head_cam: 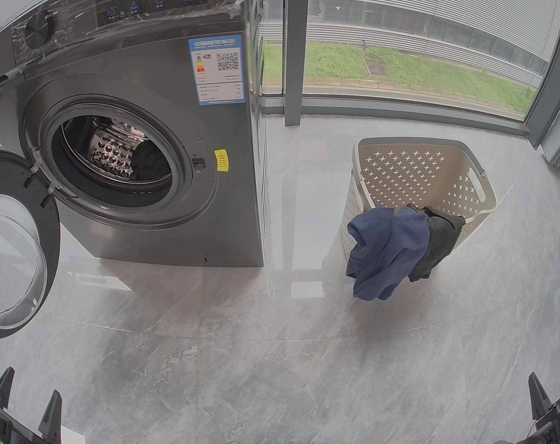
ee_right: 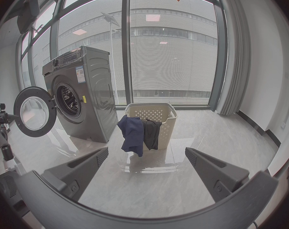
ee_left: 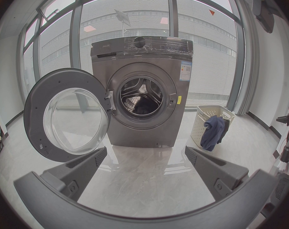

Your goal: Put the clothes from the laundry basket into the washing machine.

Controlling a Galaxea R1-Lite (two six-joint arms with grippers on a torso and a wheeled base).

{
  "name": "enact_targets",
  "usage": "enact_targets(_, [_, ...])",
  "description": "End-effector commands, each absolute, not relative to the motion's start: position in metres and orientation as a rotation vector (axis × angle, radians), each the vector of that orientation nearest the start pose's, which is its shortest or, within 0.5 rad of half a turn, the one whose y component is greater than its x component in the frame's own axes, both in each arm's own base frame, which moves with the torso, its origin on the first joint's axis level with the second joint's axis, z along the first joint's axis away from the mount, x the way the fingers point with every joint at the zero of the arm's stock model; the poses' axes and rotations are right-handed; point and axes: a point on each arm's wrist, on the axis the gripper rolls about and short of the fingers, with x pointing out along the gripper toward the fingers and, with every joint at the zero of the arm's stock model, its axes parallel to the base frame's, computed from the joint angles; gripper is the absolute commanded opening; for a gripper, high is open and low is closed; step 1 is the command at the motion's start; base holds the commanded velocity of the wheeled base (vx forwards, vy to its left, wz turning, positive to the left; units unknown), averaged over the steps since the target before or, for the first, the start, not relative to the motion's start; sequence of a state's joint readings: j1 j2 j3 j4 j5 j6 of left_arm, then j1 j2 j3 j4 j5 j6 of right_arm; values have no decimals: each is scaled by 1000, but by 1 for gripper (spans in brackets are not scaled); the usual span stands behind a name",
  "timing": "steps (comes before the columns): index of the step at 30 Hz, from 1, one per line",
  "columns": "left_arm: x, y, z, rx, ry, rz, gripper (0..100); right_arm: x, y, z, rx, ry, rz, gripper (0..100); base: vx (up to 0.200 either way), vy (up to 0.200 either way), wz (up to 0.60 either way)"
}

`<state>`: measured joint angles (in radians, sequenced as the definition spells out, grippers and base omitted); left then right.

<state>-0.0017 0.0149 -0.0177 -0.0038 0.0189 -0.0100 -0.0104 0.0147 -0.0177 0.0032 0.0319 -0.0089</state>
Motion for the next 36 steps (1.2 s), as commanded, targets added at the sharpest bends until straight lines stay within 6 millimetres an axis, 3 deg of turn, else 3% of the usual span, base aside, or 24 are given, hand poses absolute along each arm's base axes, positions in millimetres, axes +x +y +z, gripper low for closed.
enact_targets(1, [-23,0,76,-6,0,17,100,-22,1,76,-9,9,22,100,0,0,0])
enact_targets(7, [-23,0,76,-6,0,17,100,-22,1,76,-9,9,22,100,0,0,0])
enact_targets(16, [-23,0,76,-9,-2,17,100,-22,1,76,-9,9,22,100,0,-200,0])
enact_targets(28, [-23,0,76,-15,-2,17,100,-22,1,76,-9,9,22,100,0,0,0])
enact_targets(36, [-23,0,76,-17,-2,17,100,-22,1,76,-9,9,22,100,0,-200,0])
